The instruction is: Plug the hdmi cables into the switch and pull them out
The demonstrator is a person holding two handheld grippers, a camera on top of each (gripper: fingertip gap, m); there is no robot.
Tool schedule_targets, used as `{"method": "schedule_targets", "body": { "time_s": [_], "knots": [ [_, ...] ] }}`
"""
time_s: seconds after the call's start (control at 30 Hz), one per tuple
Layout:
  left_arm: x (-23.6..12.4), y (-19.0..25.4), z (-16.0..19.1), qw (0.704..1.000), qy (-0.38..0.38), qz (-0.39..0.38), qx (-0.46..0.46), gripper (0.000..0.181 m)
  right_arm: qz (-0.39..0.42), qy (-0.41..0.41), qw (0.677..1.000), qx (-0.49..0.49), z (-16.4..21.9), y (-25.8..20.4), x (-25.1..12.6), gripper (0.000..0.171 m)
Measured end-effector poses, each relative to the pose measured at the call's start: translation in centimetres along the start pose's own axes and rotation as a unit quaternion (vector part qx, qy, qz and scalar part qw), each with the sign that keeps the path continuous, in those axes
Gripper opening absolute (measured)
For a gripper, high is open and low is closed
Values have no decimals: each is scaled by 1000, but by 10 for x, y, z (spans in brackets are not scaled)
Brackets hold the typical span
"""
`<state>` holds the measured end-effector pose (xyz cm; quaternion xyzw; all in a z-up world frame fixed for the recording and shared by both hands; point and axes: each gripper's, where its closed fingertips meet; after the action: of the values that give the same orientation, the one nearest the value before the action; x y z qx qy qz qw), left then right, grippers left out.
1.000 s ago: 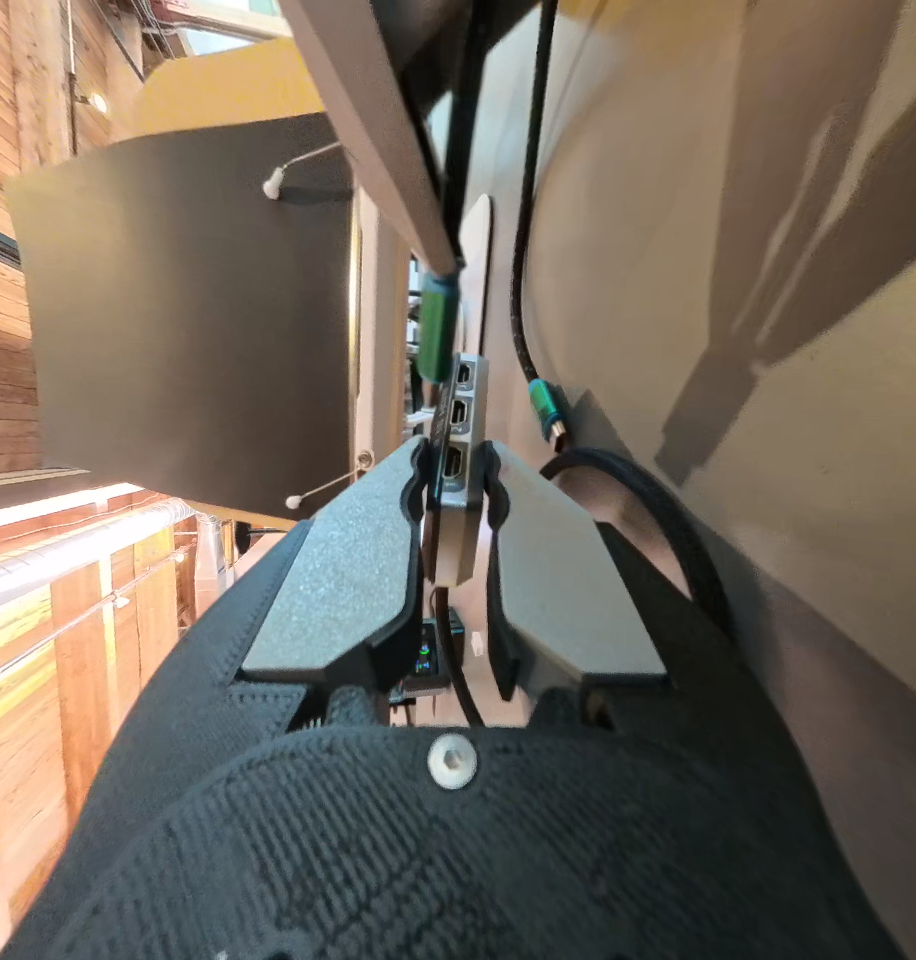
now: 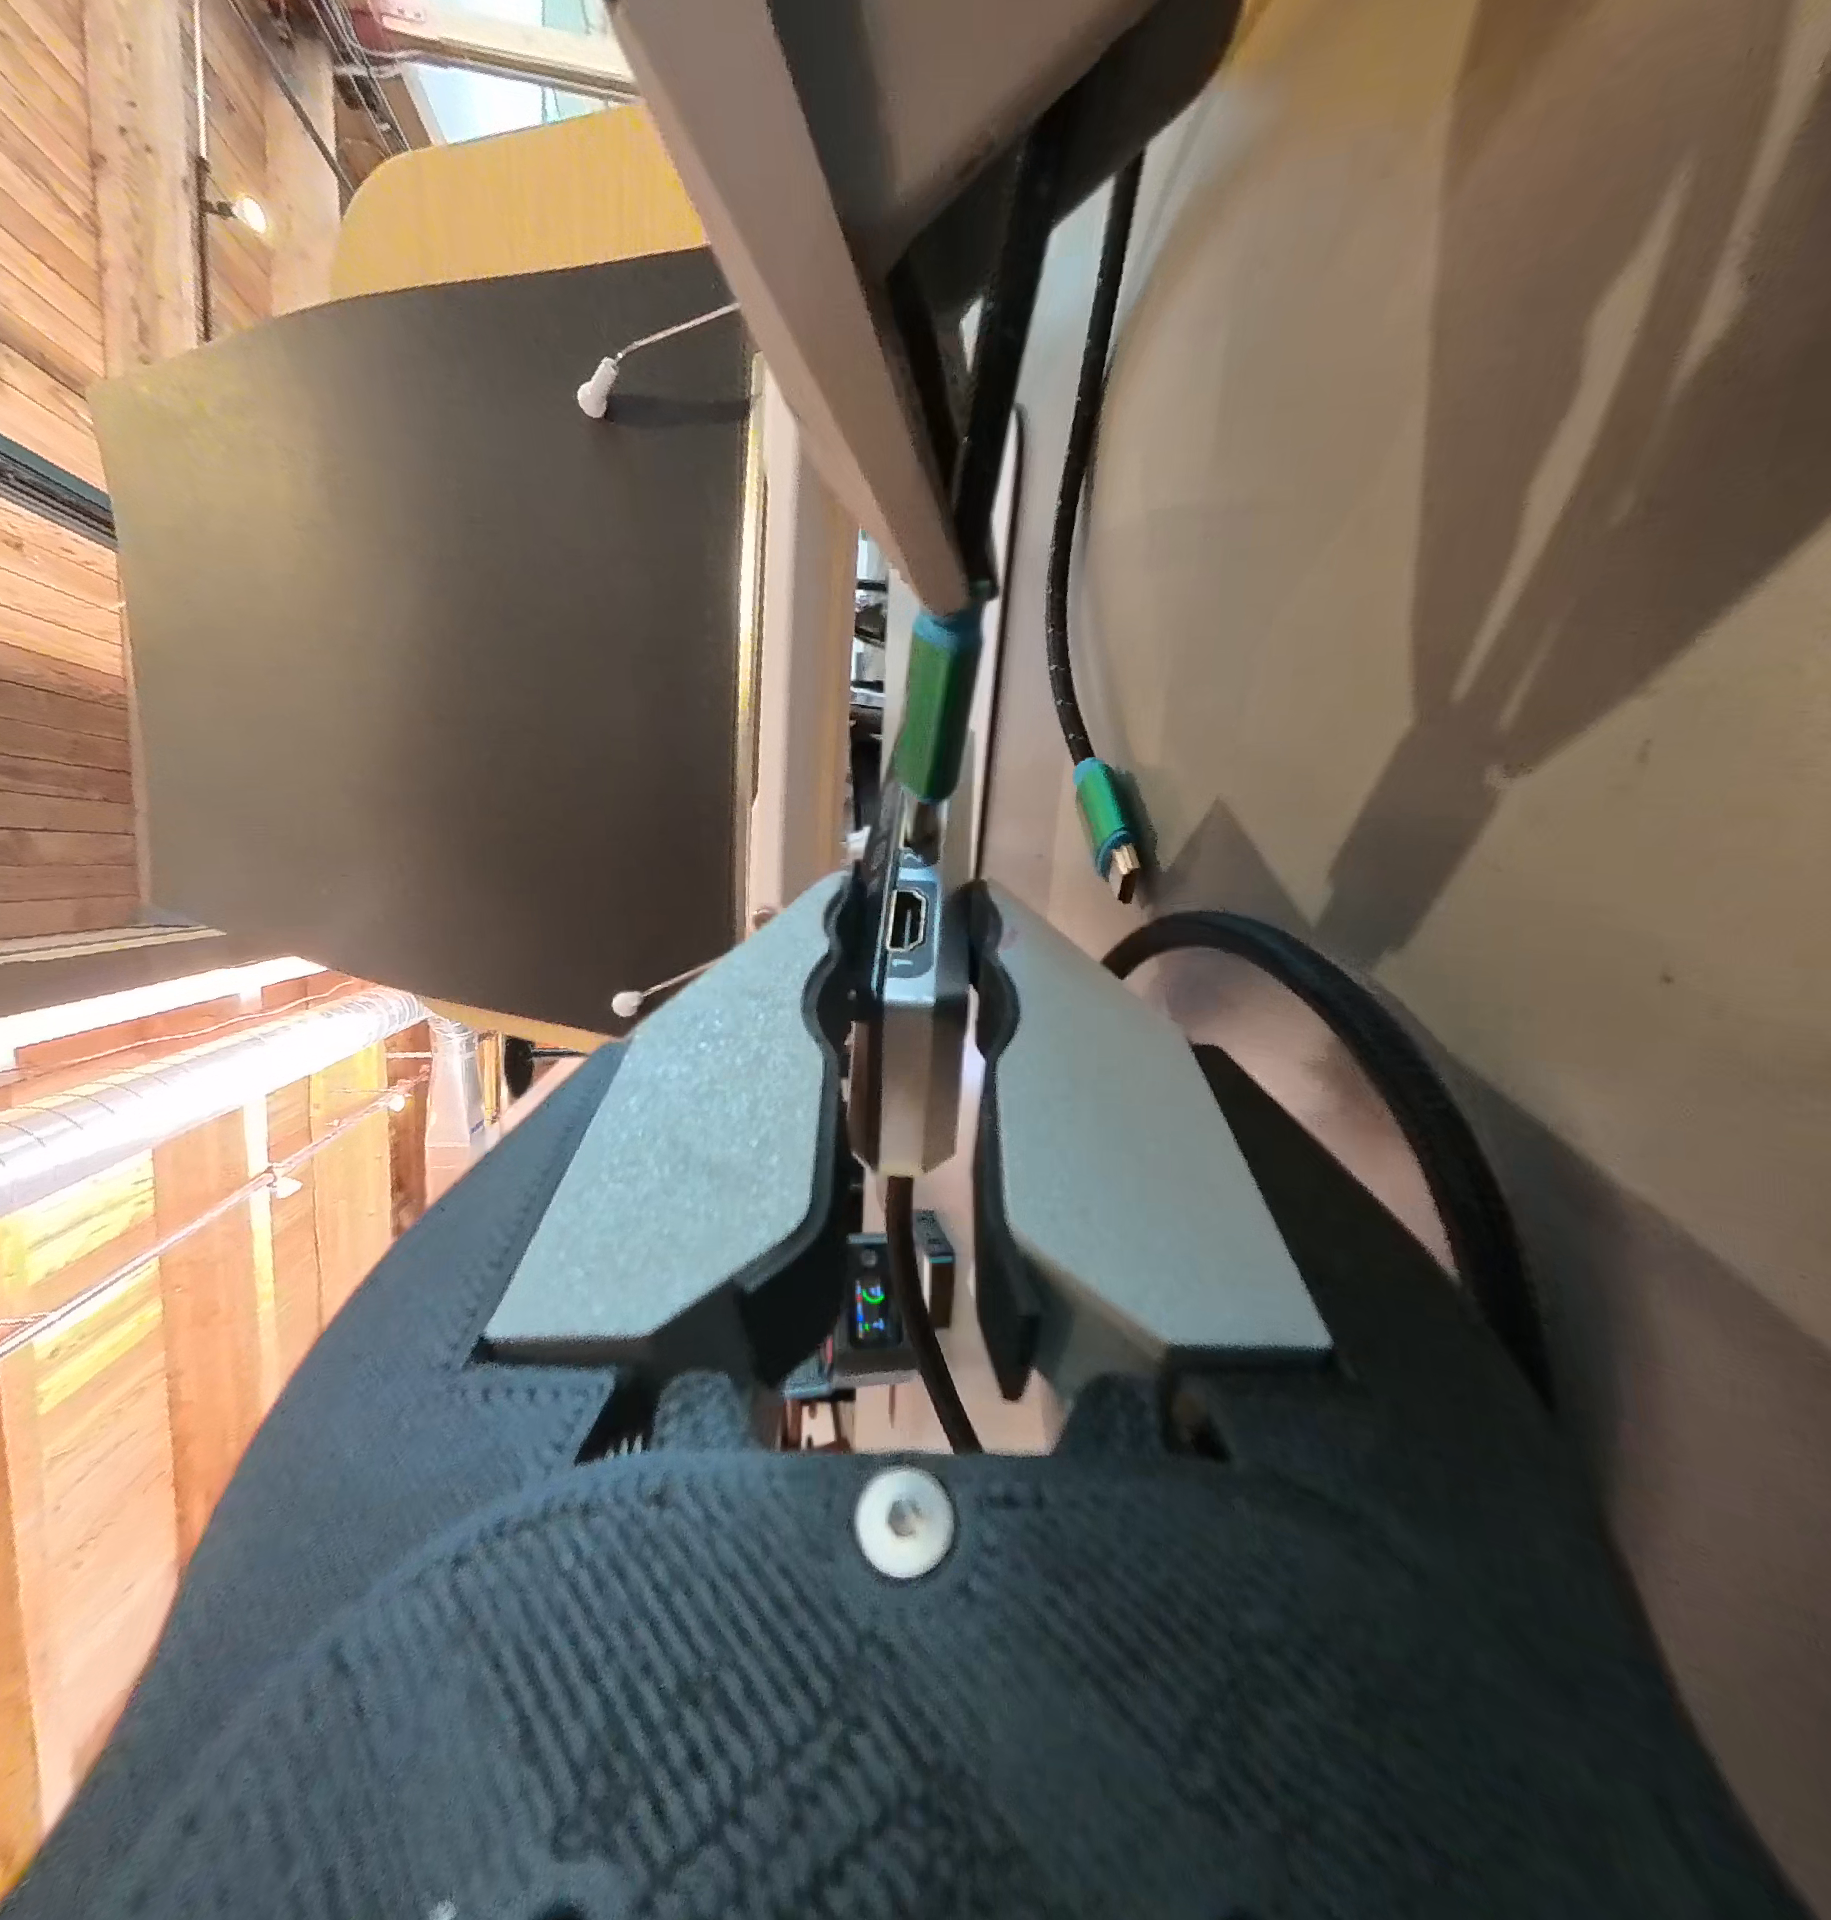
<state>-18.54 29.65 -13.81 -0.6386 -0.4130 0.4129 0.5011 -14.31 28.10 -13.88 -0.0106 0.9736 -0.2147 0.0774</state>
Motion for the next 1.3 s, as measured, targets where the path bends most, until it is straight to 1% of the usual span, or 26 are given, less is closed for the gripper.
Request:
{"method": "schedule_targets", "body": {
  "time_s": [0.07, 0.2, 0.3, 0.6, 0.77, 0.97, 1.13, 1.3],
  "knots": [
    [0, 2, 1, 1000, -5, 4, -1, 18, 2, 2, 1000, 13, 1, 1, 1, 8],
    [0, 0, -1, 1000, -6, -2, -5, 18, -21, 11, 998, 58, 0, -3, 0, 8],
    [2, 3, 0, 1000, -8, 4, -4, 18, -14, 13, 996, 83, 1, 4, -1, 8],
    [2, 2, 0, 1000, -16, -1, 6, 17, -13, 10, 998, 59, 1, 0, 0, 8],
    [2, -1, -1, 1000, -16, -11, 10, 17, -21, 22, 994, 104, -1, 3, -2, 8],
    [1, -3, -1, 1000, -21, -17, 11, 18, -20, 18, 994, 110, 2, 2, 0, 8],
    [1, -4, -2, 1000, -20, -18, 6, 18, -35, 24, 990, 137, 2, 1, 0, 8],
    [-1, 0, -2, 999, -25, -7, 30, 17, -36, 14, 989, 141, 5, 2, 0, 8]
  ]
}}
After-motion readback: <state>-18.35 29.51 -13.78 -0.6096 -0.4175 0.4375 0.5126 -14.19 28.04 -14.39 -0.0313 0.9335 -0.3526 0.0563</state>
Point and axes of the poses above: each gripper's, where its closed fingertips meet, x out along the fingers, z out of its underside, y = z × x across the jaws, and after that the axes turned 15 degrees about y, right-handed
